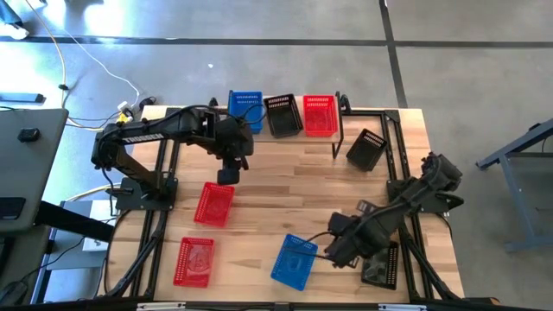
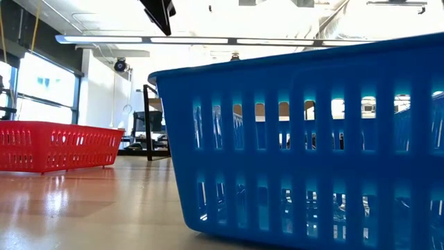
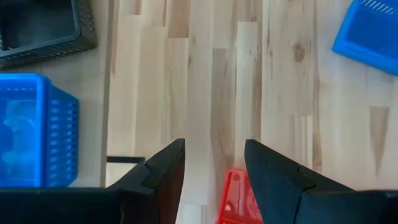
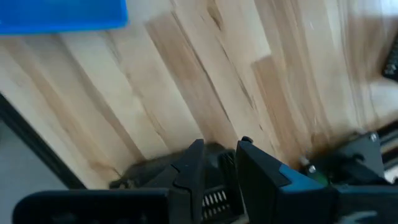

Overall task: Stack baskets on shelf by color
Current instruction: Stack the bottom black bin on top of the other black bin on the shelf

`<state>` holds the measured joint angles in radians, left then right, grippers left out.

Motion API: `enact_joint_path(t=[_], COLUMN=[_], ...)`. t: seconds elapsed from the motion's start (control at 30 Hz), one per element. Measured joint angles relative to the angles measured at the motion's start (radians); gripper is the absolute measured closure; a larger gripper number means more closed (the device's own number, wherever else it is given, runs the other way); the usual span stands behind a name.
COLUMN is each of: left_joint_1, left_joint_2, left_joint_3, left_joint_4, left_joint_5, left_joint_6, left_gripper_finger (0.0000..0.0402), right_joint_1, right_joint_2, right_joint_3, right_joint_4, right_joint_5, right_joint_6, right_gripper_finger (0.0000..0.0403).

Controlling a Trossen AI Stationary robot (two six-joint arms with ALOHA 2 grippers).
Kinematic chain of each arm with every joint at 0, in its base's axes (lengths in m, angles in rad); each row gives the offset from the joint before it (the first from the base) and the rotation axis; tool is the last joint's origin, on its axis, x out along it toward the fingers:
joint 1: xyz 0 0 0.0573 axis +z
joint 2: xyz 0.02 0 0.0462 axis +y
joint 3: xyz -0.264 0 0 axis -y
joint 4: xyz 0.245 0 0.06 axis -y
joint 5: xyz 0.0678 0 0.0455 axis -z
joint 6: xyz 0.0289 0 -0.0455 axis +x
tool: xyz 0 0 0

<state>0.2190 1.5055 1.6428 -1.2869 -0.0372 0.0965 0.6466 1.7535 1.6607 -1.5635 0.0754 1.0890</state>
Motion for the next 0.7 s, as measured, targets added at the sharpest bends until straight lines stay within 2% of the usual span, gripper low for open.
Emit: enact_joint_path(t=[0.37, 0.7], left_joint_1=[-0.041, -0.045], left_joint_2=[0.001, 0.001], left_joint_3=[0.0, 0.0], left_joint_4=[0.001, 0.002], left_joint_5=[0.0, 0.0], left_joint_6=[-0.057, -0.096], left_gripper_finger=[0.0245, 0.0245], right_joint_1=[0.166, 0.337], right_joint_2=[-0.211, -0.208], right_joint_3=[-0.268, -0.324], right_joint_4=[0.31, 0.47], right_joint_5=[-0.031, -0.023], right_joint_6=[0.165, 0.25], right_gripper_finger=[0.0324, 0.0324])
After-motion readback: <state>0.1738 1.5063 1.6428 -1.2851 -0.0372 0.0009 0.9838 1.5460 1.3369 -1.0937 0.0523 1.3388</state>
